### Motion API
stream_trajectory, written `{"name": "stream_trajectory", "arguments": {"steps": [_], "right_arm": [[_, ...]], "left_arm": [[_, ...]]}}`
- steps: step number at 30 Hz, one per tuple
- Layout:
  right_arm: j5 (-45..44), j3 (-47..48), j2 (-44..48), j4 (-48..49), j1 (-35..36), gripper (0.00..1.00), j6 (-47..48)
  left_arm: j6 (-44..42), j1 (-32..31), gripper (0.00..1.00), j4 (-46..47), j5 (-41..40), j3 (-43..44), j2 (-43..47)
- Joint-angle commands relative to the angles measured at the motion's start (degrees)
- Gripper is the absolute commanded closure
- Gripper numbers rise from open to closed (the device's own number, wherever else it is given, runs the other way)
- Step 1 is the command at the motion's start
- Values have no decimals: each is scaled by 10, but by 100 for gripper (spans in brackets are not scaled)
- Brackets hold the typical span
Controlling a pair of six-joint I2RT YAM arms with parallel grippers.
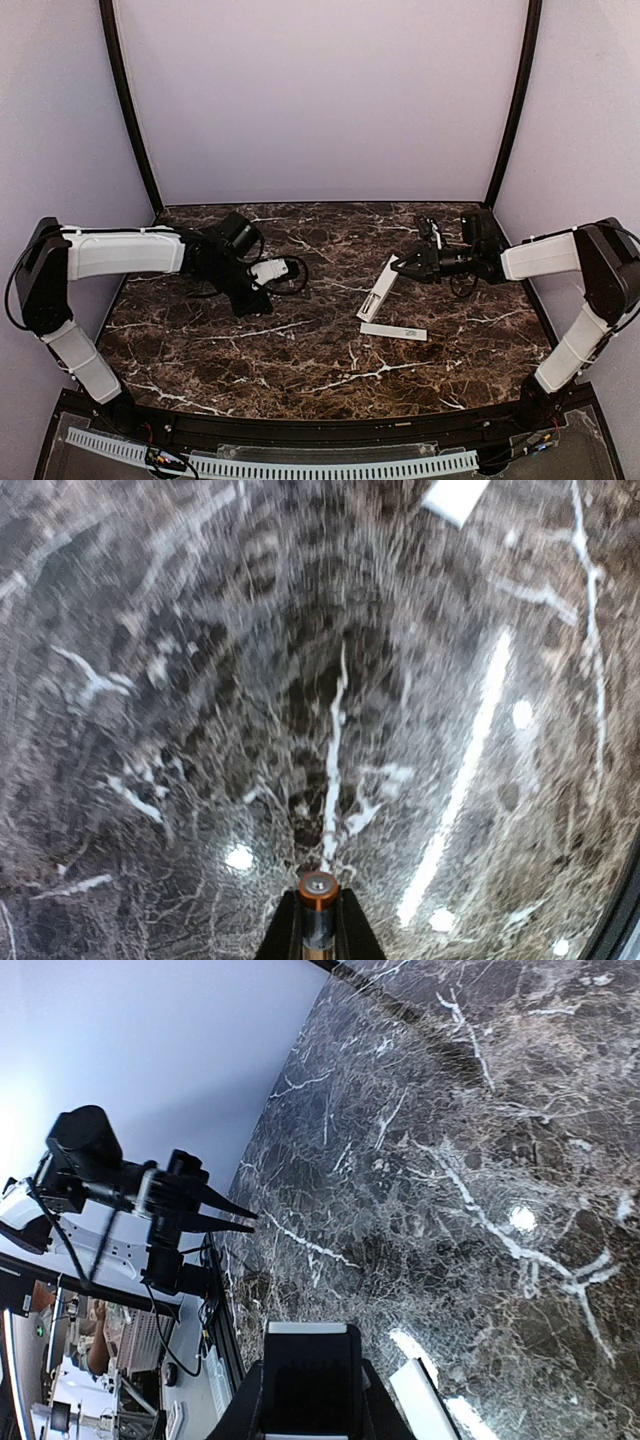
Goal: Load the batteries into the remote control
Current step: Pick up the battery from the center of the board, then place the battery at the center of the board.
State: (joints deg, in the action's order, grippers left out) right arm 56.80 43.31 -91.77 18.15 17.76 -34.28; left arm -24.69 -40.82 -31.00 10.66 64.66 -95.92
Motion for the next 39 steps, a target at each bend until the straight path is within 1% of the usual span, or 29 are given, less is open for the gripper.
{"name": "stream_trajectory", "arguments": {"steps": [1,3,8,11,14,15,16,17,18,19,20,21,22,25,28,32,39], "right_arm": [[5,28,-14,44,28,100,-10],[12,33,-22,50,39,100,-12],[16,39,-38,63,63,100,-18],[16,44,-42,62,67,100,-17],[12,47,-38,45,66,100,-4],[9,48,-37,35,66,100,4],[5,50,-35,21,67,100,13],[-1,51,-32,8,66,100,23],[-7,52,-29,-3,67,100,32],[-11,52,-27,-11,66,100,40],[-13,52,-25,-16,65,100,45],[-15,51,-25,-18,64,100,48],[-15,49,-25,-15,63,100,47],[-12,44,-26,-4,60,100,43],[-10,38,-28,6,57,100,41],[-5,37,-34,6,54,100,42],[-11,39,-44,9,54,100,40]], "left_arm": [[108,-12,100,179,72,-68,113],[134,-22,100,220,68,-88,138],[163,-51,100,258,35,-109,161],[177,-55,100,254,15,-109,151],[169,-64,100,227,15,-104,123],[156,-68,99,216,18,-101,117],[116,-79,100,182,22,-91,105],[95,-87,100,161,12,-84,98],[60,-102,100,113,-12,-66,83],[44,-109,100,87,-19,-56,65],[13,-110,100,31,-34,-35,55],[-2,-113,100,8,-45,-17,38],[-37,-115,100,-31,-66,-9,29],[-99,-122,99,-95,-81,21,-3],[-152,-122,99,-111,-64,35,-18],[-197,-124,99,-118,-55,50,-45],[-237,-132,98,-116,-61,61,-91]]}}
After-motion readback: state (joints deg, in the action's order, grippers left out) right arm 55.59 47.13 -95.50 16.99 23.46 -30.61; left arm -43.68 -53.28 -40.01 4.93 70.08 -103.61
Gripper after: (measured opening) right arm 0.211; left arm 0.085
